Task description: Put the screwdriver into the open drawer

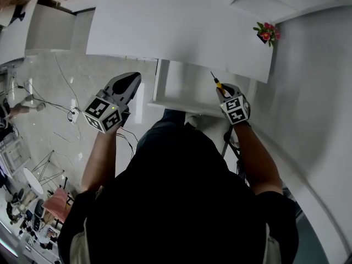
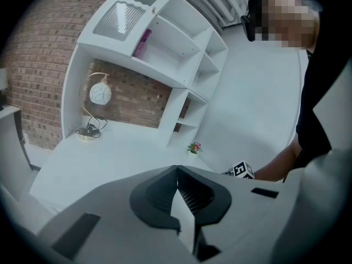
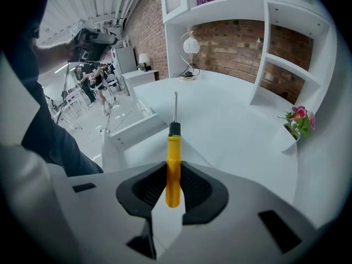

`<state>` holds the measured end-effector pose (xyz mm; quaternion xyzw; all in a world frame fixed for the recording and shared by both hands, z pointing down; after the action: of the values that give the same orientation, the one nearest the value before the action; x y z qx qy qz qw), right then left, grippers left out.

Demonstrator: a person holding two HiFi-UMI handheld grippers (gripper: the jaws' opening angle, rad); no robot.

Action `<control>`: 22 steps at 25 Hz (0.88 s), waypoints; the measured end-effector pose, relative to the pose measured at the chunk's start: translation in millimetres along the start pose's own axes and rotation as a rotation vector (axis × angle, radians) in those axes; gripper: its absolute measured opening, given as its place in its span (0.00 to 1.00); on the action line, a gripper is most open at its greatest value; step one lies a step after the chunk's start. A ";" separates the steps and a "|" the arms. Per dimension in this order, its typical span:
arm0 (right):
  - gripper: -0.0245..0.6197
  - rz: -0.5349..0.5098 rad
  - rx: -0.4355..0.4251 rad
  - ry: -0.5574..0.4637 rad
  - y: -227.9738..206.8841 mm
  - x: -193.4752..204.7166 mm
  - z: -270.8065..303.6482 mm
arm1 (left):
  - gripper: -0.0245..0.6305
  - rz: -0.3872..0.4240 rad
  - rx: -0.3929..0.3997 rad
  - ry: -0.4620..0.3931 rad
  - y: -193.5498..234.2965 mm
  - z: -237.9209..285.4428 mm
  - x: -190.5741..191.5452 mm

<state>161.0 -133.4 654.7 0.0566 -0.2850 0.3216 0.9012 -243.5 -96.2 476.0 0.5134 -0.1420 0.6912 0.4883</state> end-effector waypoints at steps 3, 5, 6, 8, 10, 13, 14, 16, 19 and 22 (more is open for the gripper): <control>0.17 0.001 -0.007 0.020 -0.9 7.4 11.0 | 0.06 -0.007 0.001 0.012 2.9 1.7 5.8; 0.17 -0.003 -0.012 0.030 -1.3 13.3 19.8 | 0.06 -0.009 -0.002 0.016 6.0 2.1 8.6; 0.17 -0.007 -0.015 0.035 -1.3 16.8 23.9 | 0.06 -0.010 -0.003 0.018 7.3 2.4 9.8; 0.17 -0.013 -0.020 0.051 -0.1 19.4 28.5 | 0.06 -0.013 -0.005 0.022 9.3 2.6 11.1; 0.17 -0.024 -0.025 0.072 0.6 20.1 32.0 | 0.06 -0.016 -0.004 0.025 10.3 2.9 11.2; 0.17 -0.035 -0.036 0.095 -0.2 23.6 39.7 | 0.06 -0.018 -0.002 0.031 11.0 3.9 12.5; 0.17 -0.034 -0.040 0.103 -0.6 25.4 42.6 | 0.06 -0.020 -0.002 0.033 11.5 4.0 13.3; 0.17 -0.036 -0.052 0.118 -0.9 28.0 48.8 | 0.06 -0.026 -0.005 0.035 13.0 4.1 14.9; 0.17 -0.046 -0.066 0.144 -0.5 32.2 58.6 | 0.06 -0.033 -0.010 0.039 15.2 4.4 18.4; 0.17 -0.069 -0.073 0.164 -1.7 35.1 68.8 | 0.06 -0.034 -0.011 0.045 17.3 7.1 20.5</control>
<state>151.3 -135.2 731.4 0.0071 -0.2198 0.2833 0.9335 -253.5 -98.7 501.7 0.4974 -0.1263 0.6933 0.5059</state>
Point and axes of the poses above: the fingertips, and each gripper's own axes: z forward along the fingers, y to its left, x out of its underside, the point moved 10 cm from there along -z, backward along the fingers, and after that the axes turned 3 degrees about z, right-handed, at the moved point
